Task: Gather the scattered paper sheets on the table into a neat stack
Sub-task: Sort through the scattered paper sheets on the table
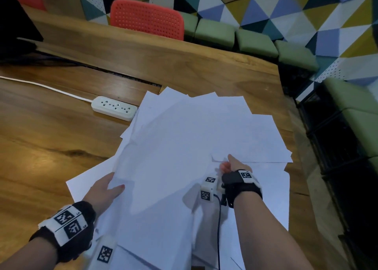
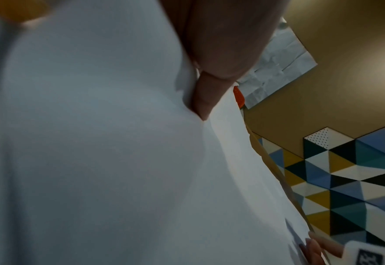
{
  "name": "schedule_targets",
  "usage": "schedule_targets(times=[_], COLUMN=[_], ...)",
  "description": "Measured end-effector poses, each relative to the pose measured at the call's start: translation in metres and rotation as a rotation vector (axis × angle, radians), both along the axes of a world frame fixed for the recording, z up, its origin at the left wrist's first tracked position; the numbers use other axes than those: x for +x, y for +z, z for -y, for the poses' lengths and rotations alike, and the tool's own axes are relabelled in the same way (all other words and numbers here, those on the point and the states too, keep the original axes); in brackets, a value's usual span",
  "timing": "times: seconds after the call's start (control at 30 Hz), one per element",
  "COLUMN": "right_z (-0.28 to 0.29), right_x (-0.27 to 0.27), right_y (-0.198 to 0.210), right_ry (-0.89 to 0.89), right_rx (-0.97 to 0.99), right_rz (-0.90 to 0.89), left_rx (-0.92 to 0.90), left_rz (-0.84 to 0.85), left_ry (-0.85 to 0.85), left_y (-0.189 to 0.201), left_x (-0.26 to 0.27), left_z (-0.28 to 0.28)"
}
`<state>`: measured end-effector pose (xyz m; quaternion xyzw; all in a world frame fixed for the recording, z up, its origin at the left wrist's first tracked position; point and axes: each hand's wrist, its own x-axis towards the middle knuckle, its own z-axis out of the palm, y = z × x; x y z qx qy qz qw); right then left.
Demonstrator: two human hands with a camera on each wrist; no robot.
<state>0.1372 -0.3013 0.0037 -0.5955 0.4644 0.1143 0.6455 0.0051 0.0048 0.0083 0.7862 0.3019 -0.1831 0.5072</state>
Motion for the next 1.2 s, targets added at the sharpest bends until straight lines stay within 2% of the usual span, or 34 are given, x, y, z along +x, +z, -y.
schedule_targets(times=[0.13,0.2,0.3,0.33,0.43,0.57,0.67,0.73,0.83,1.0,1.13,1.2], right_z=[0.001,0.0,0.005,0.009,0.022,0.036,0.035,0.031,0.029,0.021,0.013,0.011], right_x=[0.002,0.002,-0.01,-0.019,-0.062,-0.109,-0.128,-0.135,-0.143,-0.161,-0.163,-0.16], right_y=[-0.006,-0.004,-0.003,-0.006,-0.01,-0.004,0.001,-0.002,-0.011,-0.014,-0.01,-0.006], right_ry=[0.018,0.087,0.57,0.682,0.807,0.847,0.872,0.759,0.621,0.831,0.998,1.02], right_rx=[0.035,-0.063,-0.576,-0.686,-0.788,-0.728,-0.562,-0.514,-0.601,-0.549,-0.493,-0.496], right_rz=[0.066,0.044,-0.075,-0.068,-0.064,-0.012,0.063,0.084,0.067,-0.02,-0.018,-0.007], left_rx=[0.0,-0.015,-0.033,-0.042,-0.094,-0.097,-0.101,-0.094,-0.104,-0.122,-0.139,-0.127], left_rz=[-0.003,-0.007,-0.007,-0.011,-0.039,-0.048,-0.039,-0.03,-0.028,-0.012,0.017,0.032], left_ry=[0.016,0.03,0.059,0.063,0.045,-0.001,-0.056,-0.097,-0.126,-0.137,-0.133,-0.149], left_y=[-0.001,-0.001,-0.001,-0.001,-0.002,-0.004,-0.004,-0.004,-0.006,-0.008,-0.007,-0.006], left_x=[0.0,0.002,0.004,0.003,0.001,0.003,0.004,0.003,0.001,-0.002,-0.004,-0.004], left_z=[0.0,-0.001,-0.002,-0.002,-0.004,-0.005,-0.003,-0.001,0.0,-0.002,0.007,0.015])
